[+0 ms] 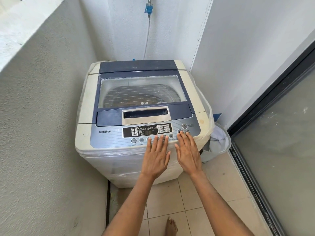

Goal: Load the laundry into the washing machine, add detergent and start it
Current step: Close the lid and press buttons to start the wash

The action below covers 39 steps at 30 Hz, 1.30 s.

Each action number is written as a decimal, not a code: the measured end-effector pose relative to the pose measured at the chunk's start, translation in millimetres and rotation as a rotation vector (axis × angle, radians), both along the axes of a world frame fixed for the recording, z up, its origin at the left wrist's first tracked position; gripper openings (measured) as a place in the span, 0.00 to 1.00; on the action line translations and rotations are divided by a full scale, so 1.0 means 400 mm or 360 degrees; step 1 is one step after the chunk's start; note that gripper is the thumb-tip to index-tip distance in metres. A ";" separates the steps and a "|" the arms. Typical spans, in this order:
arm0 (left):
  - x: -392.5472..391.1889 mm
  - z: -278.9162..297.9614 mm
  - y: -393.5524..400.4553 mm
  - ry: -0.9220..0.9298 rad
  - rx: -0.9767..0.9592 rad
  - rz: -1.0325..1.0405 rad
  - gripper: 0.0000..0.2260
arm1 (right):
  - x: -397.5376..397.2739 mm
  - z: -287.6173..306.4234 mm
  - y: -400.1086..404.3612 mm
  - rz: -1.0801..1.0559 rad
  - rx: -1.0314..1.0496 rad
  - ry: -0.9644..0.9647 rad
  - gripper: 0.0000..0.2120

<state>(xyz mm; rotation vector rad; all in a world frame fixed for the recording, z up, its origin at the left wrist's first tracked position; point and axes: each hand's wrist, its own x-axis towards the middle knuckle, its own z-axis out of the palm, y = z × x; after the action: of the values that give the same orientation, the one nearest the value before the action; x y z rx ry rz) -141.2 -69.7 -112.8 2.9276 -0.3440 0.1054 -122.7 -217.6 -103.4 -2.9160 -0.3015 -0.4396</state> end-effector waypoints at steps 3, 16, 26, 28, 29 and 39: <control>-0.002 -0.003 0.005 -0.0061 0.0006 -0.0007 0.26 | 0.005 -0.001 -0.006 0.0026 -0.0018 -0.0044 0.26; -0.042 -0.023 0.040 -0.0292 -0.0121 0.0038 0.24 | 0.015 -0.025 0.002 -0.0048 0.0151 -0.0157 0.19; -0.038 -0.037 0.073 -0.0506 -0.0029 0.0007 0.21 | 0.015 -0.008 0.018 -0.0129 0.0206 -0.0072 0.23; -0.036 -0.035 0.069 -0.0527 -0.0034 0.0034 0.21 | 0.016 -0.002 0.020 -0.0144 0.0246 -0.0070 0.22; -0.036 -0.033 0.068 -0.0531 -0.0028 0.0039 0.21 | 0.015 -0.001 0.021 -0.0141 0.0261 -0.0072 0.22; -0.041 -0.031 0.062 -0.0540 0.0070 0.0034 0.23 | 0.026 0.025 0.014 -0.0126 0.0216 -0.0168 0.16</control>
<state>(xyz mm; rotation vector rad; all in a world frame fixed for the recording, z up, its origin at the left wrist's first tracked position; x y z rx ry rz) -157.4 -44.9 -125.1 2.9511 -0.3678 0.6093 -112.1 -212.1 -93.3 -2.7847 -0.1643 -0.6032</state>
